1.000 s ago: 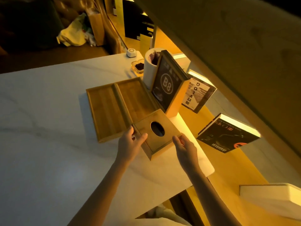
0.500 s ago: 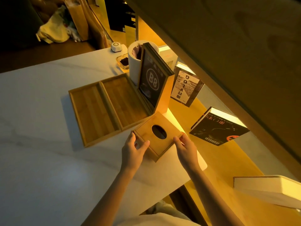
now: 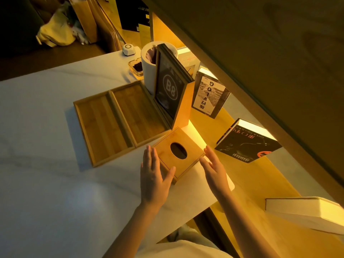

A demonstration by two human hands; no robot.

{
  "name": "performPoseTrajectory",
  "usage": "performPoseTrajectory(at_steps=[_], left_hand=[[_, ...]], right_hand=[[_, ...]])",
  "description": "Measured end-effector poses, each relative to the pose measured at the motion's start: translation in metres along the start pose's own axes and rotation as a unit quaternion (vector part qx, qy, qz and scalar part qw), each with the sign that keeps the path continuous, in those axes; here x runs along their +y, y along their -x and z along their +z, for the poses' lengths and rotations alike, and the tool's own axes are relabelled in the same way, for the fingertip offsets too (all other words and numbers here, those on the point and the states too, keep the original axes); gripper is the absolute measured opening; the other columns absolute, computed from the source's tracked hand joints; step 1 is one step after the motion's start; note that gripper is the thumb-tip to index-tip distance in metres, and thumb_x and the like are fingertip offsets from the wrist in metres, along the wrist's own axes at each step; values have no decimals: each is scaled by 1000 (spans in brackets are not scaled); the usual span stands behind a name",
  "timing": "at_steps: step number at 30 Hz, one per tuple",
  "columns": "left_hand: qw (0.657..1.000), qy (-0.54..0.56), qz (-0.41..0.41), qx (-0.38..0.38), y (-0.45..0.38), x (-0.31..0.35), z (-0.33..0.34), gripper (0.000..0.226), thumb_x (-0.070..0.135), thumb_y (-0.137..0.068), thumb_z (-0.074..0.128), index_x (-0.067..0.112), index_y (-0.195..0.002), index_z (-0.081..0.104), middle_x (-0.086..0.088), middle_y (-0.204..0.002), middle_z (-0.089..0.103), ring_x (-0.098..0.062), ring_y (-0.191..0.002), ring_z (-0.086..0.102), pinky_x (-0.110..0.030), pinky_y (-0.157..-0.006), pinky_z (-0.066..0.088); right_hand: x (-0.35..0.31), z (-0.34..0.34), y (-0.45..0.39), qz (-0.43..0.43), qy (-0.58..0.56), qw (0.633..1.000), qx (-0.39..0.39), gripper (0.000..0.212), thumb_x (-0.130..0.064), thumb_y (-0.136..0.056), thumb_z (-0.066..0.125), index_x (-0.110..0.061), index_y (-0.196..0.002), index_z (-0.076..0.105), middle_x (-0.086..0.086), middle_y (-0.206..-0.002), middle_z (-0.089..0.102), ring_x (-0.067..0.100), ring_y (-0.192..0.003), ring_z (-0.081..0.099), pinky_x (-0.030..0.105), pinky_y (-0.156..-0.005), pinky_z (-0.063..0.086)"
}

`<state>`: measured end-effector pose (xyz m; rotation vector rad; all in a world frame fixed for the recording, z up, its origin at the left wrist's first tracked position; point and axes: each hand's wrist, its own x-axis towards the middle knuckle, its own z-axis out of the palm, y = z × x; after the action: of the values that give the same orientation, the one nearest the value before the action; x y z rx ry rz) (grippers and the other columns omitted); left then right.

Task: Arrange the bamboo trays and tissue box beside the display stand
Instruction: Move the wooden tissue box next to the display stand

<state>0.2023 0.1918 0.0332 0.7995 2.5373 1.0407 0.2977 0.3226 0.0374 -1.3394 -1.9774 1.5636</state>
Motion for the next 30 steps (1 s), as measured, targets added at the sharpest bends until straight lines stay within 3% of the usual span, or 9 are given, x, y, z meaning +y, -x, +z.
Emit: performPoseTrajectory(at_steps=[4, 12, 16, 19, 22, 24, 27, 30], left_hand=[[995, -86, 25, -51, 1, -4, 3, 81, 57, -80, 39, 17, -141, 5, 0, -152, -5, -19, -142, 1, -35, -114, 13], [988, -87, 56, -115, -13, -14, -10, 82, 62, -76, 31, 22, -141, -1, 9, -142, -19, -20, -141, 3, -35, -111, 23], [984, -66, 80, -142, -21, -21, -15, 80, 54, -81, 41, 21, -141, -1, 11, -142, -19, -19, -142, 1, -35, -112, 16], [984, -41, 85, -152, -23, -23, -17, 80, 50, -82, 45, 22, -141, -1, 12, -142, -19, -18, -141, 0, -38, -113, 19], [986, -41, 96, -130, -23, -23, -18, 78, 49, -83, 46, 23, -140, 0, 12, -143, -14, -14, -140, -2, -37, -113, 14], [987, -43, 104, -110, -20, -23, -18, 76, 49, -83, 46, 26, -137, -4, 11, -144, -12, -9, -137, -5, -35, -113, 12], [985, -64, 104, -122, -14, -27, -17, 75, 51, -83, 42, 28, -133, -10, 8, -145, -14, -12, -140, -4, -34, -114, 7], [984, -84, 91, -131, -12, -29, -14, 77, 55, -82, 37, 26, -135, -10, 7, -145, -17, -15, -142, -2, -32, -113, 5]], right_hand=[[1, 2, 1, 6, -24, 1000, -11, 55, -31, -87, 55, -22, -137, 34, 5, -147, 37, 26, -134, 33, 50, -108, 33], [7, 12, 11, 7, -40, 998, 38, 52, -28, -84, 61, -17, -131, 44, 8, -138, 49, 26, -128, 42, 48, -104, 38], [9, 20, 17, 6, -37, 997, 68, 51, -29, -84, 61, -18, -131, 43, 6, -137, 50, 25, -126, 43, 44, -102, 38], [10, 24, 19, 10, -40, 996, 83, 51, -29, -85, 60, -18, -131, 43, 6, -137, 49, 25, -126, 44, 42, -101, 38], [9, 27, 22, 7, 7, 994, 109, 54, -29, -85, 60, -18, -134, 39, 7, -140, 46, 27, -129, 41, 44, -103, 37], [8, 29, 28, -54, 88, 986, 133, 57, -29, -86, 57, -16, -137, 34, 9, -145, 40, 28, -133, 36, 45, -106, 33], [11, 40, 34, -161, 242, 955, 60, 60, -42, -91, 36, -20, -142, 14, -1, -152, 9, 20, -142, 6, 40, -115, 9], [17, 48, 34, -144, 362, 920, 34, 63, -53, -90, 22, -27, -137, -11, -8, -146, -15, 13, -136, -22, 35, -112, -11]])
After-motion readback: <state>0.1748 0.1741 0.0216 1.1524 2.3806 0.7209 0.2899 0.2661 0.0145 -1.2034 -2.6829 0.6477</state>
